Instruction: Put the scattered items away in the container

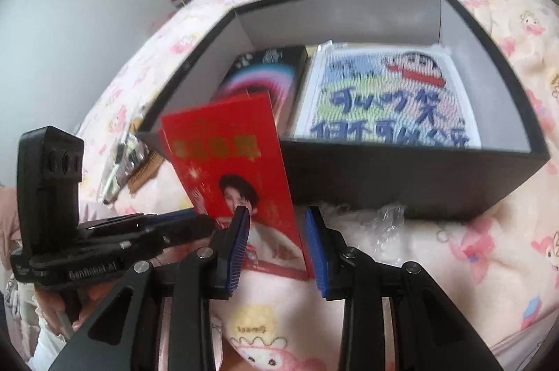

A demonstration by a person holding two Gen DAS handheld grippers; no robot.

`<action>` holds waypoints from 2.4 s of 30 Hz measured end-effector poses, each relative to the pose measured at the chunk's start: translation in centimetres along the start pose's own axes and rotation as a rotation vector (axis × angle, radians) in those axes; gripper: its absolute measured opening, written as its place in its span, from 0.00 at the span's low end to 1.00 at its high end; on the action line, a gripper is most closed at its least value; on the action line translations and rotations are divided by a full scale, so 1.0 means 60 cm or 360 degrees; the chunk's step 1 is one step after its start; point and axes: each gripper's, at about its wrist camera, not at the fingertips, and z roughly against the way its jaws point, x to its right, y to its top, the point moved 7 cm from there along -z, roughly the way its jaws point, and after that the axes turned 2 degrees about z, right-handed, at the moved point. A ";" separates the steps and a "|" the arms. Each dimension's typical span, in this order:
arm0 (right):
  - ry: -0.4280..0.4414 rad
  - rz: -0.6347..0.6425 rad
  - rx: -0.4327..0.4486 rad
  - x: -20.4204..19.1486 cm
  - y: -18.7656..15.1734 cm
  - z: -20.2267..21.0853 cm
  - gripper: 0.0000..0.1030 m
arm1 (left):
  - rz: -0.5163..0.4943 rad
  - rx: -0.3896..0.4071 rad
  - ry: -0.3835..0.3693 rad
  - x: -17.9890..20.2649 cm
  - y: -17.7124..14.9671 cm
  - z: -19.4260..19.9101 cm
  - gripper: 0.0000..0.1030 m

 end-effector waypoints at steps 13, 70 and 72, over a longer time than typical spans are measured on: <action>0.0009 -0.0006 -0.0211 0.001 -0.041 -0.026 0.31 | 0.0052 -0.0167 -0.0007 -0.004 -0.016 -0.033 0.27; 0.0070 0.0028 0.0158 0.056 0.096 0.105 0.30 | -0.0170 0.0209 0.0058 0.124 0.166 0.035 0.22; 0.0053 0.0042 0.0171 0.053 0.098 0.107 0.30 | -0.0175 0.0205 0.0082 0.123 0.164 0.030 0.23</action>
